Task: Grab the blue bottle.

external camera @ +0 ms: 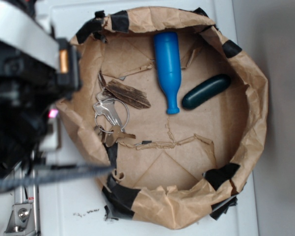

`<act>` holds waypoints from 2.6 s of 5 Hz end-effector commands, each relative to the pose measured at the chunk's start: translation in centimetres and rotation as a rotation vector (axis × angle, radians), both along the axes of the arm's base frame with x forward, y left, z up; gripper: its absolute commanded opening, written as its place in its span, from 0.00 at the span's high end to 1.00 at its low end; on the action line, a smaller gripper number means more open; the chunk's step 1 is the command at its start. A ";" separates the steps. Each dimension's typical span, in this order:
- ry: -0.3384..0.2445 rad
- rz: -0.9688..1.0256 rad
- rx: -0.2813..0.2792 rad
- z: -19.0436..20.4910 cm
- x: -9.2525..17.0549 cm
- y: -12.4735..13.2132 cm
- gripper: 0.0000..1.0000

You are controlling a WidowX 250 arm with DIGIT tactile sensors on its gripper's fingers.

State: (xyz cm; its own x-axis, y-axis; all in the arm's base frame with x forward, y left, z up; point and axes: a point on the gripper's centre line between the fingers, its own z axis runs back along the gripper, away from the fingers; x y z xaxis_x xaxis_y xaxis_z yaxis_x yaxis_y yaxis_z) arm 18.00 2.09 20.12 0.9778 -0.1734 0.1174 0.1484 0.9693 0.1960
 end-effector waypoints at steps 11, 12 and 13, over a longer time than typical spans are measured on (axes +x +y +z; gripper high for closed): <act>0.221 -0.619 -0.031 -13.5 9.1 4.7 1.00; 0.120 -0.596 0.060 -9.2 8.3 -0.6 1.00; 0.218 -0.525 0.166 -5.1 7.9 -2.1 1.00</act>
